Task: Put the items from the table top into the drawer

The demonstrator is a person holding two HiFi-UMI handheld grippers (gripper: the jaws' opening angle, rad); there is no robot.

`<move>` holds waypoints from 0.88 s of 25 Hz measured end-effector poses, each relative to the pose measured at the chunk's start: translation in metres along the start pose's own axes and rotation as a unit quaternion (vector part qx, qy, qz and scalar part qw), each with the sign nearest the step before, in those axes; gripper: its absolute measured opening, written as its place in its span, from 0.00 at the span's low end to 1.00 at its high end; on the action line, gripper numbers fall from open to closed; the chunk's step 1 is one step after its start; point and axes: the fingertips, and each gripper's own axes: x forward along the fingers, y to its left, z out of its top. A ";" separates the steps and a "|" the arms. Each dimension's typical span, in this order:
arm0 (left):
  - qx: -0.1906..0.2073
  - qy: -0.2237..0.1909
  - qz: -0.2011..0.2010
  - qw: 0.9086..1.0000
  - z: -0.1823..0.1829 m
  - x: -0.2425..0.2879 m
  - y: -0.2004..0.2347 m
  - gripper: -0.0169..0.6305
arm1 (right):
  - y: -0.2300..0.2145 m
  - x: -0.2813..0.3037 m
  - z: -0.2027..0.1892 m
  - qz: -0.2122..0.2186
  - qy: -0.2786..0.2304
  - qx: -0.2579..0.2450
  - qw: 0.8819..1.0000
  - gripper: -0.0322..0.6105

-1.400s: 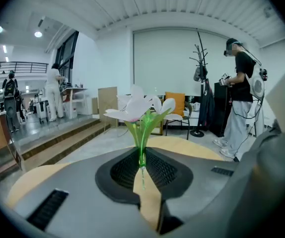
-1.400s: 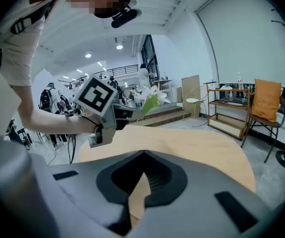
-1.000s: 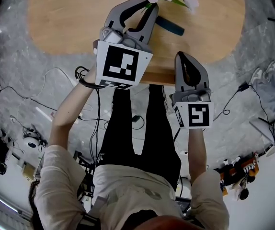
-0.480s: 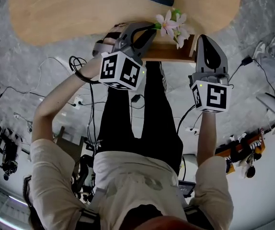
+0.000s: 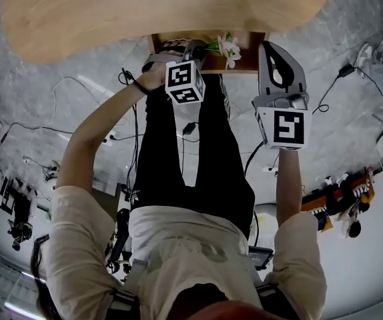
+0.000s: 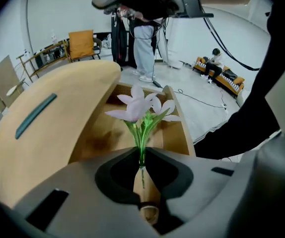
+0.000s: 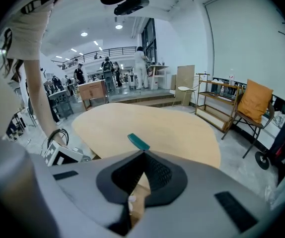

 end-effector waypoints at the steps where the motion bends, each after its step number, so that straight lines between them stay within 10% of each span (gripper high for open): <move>1: -0.002 0.006 -0.005 1.000 -0.002 0.005 0.001 0.10 | 0.001 -0.001 0.000 0.001 -0.003 0.001 1.000 0.05; 22: -0.012 -0.007 -0.010 1.000 0.016 0.012 0.002 0.29 | 0.017 -0.008 0.002 0.027 -0.018 0.002 0.999 0.05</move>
